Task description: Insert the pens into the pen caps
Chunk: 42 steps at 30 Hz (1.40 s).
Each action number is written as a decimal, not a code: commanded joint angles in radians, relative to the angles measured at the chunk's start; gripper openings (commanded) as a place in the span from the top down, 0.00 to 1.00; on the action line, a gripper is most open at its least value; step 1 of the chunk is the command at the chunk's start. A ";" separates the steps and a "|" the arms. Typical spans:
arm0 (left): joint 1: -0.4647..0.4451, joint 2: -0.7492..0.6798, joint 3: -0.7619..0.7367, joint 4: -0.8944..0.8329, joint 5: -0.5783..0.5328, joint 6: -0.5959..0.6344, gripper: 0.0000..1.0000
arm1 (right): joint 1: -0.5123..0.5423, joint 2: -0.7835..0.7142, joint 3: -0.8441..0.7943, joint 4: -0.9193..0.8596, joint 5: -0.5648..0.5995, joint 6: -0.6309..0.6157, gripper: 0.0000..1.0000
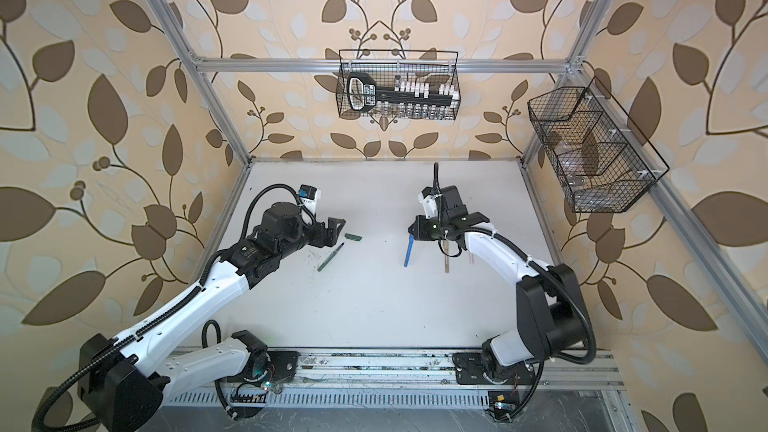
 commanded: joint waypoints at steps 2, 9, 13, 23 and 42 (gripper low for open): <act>0.029 0.126 0.030 -0.161 -0.056 -0.049 0.05 | -0.043 0.087 0.062 -0.137 0.039 -0.103 1.00; 0.047 0.310 0.091 -0.254 -0.050 -0.049 0.09 | -0.115 0.216 0.112 -0.148 0.070 -0.149 0.99; 0.052 0.377 0.092 -0.250 -0.057 -0.045 0.09 | -0.121 0.265 0.138 -0.162 0.124 -0.163 0.92; 0.076 0.453 0.118 -0.281 -0.033 0.012 0.09 | -0.123 0.300 0.162 -0.149 0.137 -0.170 0.70; 0.103 0.643 0.227 -0.398 0.105 0.107 0.36 | -0.072 -0.181 -0.085 0.300 -0.171 0.049 0.53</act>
